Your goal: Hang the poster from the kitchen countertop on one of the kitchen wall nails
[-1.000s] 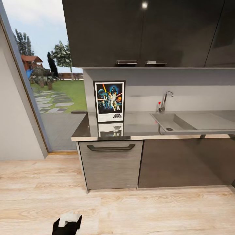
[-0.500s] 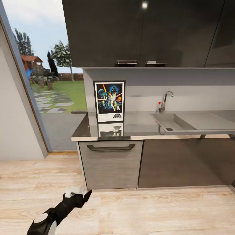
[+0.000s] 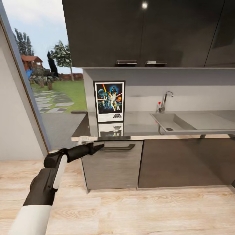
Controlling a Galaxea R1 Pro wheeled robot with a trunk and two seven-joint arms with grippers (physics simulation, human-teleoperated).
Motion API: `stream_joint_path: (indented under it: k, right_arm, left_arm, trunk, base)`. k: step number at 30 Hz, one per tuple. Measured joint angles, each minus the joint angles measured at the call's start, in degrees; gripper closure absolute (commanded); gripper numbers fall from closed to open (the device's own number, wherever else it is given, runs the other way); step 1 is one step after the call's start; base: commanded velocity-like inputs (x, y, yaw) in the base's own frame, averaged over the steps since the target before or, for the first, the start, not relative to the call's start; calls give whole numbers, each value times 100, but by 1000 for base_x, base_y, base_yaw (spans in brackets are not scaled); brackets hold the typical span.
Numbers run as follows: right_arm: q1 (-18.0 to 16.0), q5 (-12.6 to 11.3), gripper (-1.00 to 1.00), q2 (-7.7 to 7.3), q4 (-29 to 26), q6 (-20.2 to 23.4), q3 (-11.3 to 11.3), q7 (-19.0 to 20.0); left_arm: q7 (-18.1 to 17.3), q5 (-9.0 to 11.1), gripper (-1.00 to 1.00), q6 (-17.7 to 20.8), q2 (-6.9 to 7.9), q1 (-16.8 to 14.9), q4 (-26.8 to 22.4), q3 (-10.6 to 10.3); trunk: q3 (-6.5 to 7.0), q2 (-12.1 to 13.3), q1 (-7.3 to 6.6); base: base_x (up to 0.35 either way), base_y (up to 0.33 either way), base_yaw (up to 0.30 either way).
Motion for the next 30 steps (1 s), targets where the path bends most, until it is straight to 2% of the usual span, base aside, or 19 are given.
stream_joint_path:
  k: [2, 6, 8, 13, 16, 23, 30]
  right_arm:
    - [125, -59, -100, -24, -373, -150, -8, 0]
    - [480, -162, -100, -34, -970, -229, -11, -3]
    - [765, -293, -100, -38, -1441, -249, -13, -4]
    - [1053, -545, -100, -41, -1873, -259, -40, -6]
    - [1100, -591, -100, -41, -1935, -260, -57, -6]
    - [1127, -617, -100, -41, -1874, -273, -71, -19]
    - [1131, -619, -100, -33, -1853, -271, -73, -28]
  left_arm:
    - [-28, 9, -100, 33, -1, -627, 721, -1]
    - [-42, 64, -100, 36, 2, -1193, 1472, 8]
    - [-43, 180, -100, 31, 8, -1591, 2007, 16]
    - [-68, 391, -100, -60, 33, -2227, 2793, 36]
    - [-164, 426, -100, -99, 58, -2355, 2821, 86]
    - [-278, 445, -100, -129, 180, -2427, 2853, 121]
    - [-371, 450, -100, -133, 202, -2437, 2869, 126]
  trunk:
    - [0, 0, 0]
    - [-2, -1, 0]
    - [-1, 0, 0]
    - [-1, -1, -1]
    - [-2, 0, 0]
    - [-2, -1, -1]
    - [-2, -1, -3]
  base:
    - [0, 0, 0]
    - [0, 0, 0]
    - [0, 0, 0]
    - [0, 0, 0]
    - [0, 0, 0]
    - [18, 0, 0]
    - [244, 0, 0]
